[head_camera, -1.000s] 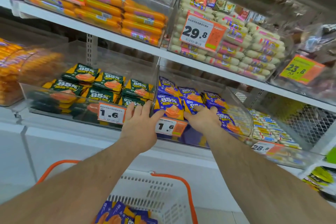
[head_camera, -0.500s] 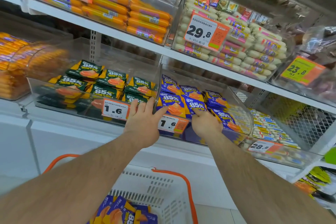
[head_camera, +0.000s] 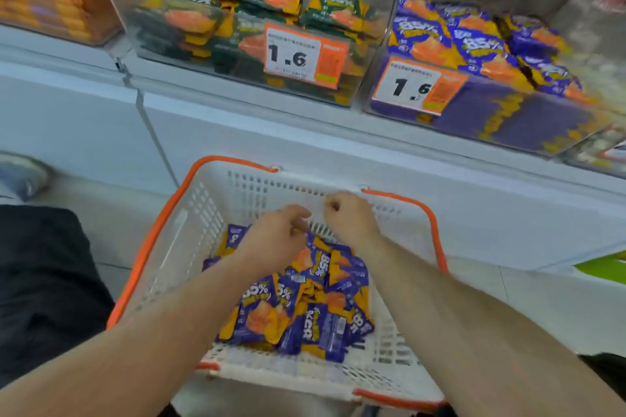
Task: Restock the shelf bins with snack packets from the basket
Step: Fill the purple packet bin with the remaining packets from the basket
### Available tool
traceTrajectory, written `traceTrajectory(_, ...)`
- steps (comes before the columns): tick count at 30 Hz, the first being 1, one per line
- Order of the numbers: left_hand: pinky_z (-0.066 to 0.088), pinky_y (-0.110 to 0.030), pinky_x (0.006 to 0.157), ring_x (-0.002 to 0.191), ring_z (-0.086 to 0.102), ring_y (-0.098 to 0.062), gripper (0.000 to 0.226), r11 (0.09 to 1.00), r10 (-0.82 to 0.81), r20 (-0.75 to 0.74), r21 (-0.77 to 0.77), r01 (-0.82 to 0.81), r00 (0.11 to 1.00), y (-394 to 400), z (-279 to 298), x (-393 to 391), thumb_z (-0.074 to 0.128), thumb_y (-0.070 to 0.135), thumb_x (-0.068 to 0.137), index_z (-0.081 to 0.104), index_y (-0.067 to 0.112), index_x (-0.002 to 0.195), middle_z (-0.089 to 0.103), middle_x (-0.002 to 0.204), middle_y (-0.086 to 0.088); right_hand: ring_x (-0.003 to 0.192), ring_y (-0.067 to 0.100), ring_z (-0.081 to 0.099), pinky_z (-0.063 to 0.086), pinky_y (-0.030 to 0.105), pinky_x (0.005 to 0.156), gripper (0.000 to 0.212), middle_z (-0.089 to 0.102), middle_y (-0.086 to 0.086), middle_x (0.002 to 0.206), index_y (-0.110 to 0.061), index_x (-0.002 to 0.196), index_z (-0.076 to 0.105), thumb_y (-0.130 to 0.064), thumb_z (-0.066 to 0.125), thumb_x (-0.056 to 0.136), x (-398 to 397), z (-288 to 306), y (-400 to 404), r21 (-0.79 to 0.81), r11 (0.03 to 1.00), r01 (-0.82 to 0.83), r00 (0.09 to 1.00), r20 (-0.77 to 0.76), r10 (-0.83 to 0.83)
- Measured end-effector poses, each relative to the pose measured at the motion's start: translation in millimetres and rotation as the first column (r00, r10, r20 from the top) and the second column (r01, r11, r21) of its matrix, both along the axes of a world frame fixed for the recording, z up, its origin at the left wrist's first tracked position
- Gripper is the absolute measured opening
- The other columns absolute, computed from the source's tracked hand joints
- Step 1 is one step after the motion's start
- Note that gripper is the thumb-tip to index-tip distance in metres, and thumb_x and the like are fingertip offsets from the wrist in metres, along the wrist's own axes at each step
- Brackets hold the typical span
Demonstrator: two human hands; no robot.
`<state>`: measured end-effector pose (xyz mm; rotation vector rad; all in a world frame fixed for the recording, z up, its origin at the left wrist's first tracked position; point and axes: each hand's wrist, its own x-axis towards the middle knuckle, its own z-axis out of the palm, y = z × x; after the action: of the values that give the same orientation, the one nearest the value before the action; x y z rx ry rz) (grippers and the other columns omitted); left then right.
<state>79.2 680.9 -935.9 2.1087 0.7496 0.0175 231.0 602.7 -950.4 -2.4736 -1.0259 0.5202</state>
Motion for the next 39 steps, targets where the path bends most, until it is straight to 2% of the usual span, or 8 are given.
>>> traceTrajectory(5,0.051,-0.032,0.080,0.098,0.059,-0.012,0.039,0.988,0.068,-0.130,-0.127,-0.085,0.989,-3.0,-34.3,-17.5,0.050,0.024,0.100,0.046,0.025,0.139,0.059,0.125,0.009,0.052,0.018,0.031,0.027,0.030,0.050,0.027,0.034,0.004,0.059,-0.009,0.067,0.043,-0.009,0.044,0.094,-23.8,-83.8,-40.7,-0.474,0.872,-0.121,0.963,-0.270,-0.013)
traceTrajectory(9,0.055,-0.036,0.076,0.093,0.061,-0.011,0.038,0.976,0.097,-0.189,-0.175,-0.131,0.977,3.0,-49.5,-19.4,0.049,0.019,0.100,0.048,0.024,0.137,0.057,0.111,0.015,0.056,0.017,0.035,0.025,0.030,0.049,0.032,0.039,0.003,0.063,-0.016,0.065,0.037,-0.015,0.050,0.094,-29.2,-111.2,-65.6,-0.536,0.838,-0.104,0.942,-0.324,-0.091)
traceTrajectory(16,0.044,-0.021,0.048,0.065,0.058,-0.012,0.036,0.963,0.120,-0.213,-0.214,-0.166,0.970,4.5,-64.9,-16.0,0.047,0.012,0.096,0.053,0.023,0.130,0.058,0.101,0.017,0.105,0.029,0.059,0.049,0.035,0.079,0.030,0.055,0.009,0.120,-0.016,0.117,0.052,-0.025,0.057,0.090,-42.0,-132.0,-75.1,-0.620,0.778,-0.097,0.979,-0.202,-0.039)
traceTrajectory(26,0.049,-0.023,0.054,0.082,0.065,-0.017,0.029,0.934,0.132,-0.231,-0.295,-0.199,0.964,-1.6,-68.4,-16.4,0.049,0.013,0.097,0.055,0.023,0.123,0.062,0.114,0.006,0.097,0.025,0.061,0.054,0.036,0.079,0.013,0.063,0.007,0.107,-0.014,0.102,0.054,-0.013,0.054,0.089,-46.1,-121.2,-67.3,-0.709,0.669,-0.225,0.962,-0.270,0.039)
traceTrajectory(29,0.053,-0.031,0.071,0.091,0.066,-0.019,0.034,0.759,0.319,-0.274,-0.500,-0.418,0.907,-13.0,-65.5,-6.6,0.050,0.013,0.096,0.054,0.017,0.129,0.059,0.124,-0.003,0.062,0.017,0.043,0.035,0.026,0.049,0.026,0.044,0.005,0.073,-0.011,0.069,0.036,-0.006,0.049,0.091,-30.7,-92.4,-54.6,-0.688,0.674,-0.268,0.951,-0.302,0.069)
traceTrajectory(33,0.054,-0.042,0.083,0.119,0.058,-0.035,0.050,0.489,0.443,-0.252,-0.736,-0.467,0.860,-37.6,-47.3,12.6,0.050,0.013,0.098,0.037,0.023,0.144,0.052,0.139,-0.014,0.052,0.018,0.035,0.027,0.029,0.047,0.031,0.036,0.004,0.061,-0.013,0.061,0.036,-0.003,0.053,0.084,-10.9,-28.1,-39.5,-0.556,0.810,-0.187,0.980,-0.160,0.116)
traceTrajectory(36,0.050,-0.045,0.089,0.104,0.064,-0.027,0.019,0.378,0.401,-0.282,-0.816,-0.438,0.871,-48.6,-24.1,22.1,0.046,0.035,0.103,0.048,0.021,0.115,0.063,0.120,-0.007,0.066,0.020,0.052,0.033,0.028,0.052,0.009,0.055,0.007,0.075,-0.012,0.079,0.056,-0.004,0.059,0.082,-10.6,12.0,-33.4,-0.383,0.916,-0.124,0.976,0.118,0.181)
traceTrajectory(39,0.053,-0.041,0.075,0.085,0.069,-0.021,0.035,0.315,0.462,-0.143,-0.896,-0.313,0.875,-45.2,-7.9,30.7,0.044,0.047,0.101,0.063,0.018,0.105,0.071,0.098,-0.001,0.092,0.031,0.062,0.044,0.035,0.068,0.031,0.061,0.007,0.109,-0.014,0.112,0.062,-0.007,0.060,0.083,-22.6,41.5,-30.2,-0.270,0.944,-0.191,0.868,0.403,0.291)
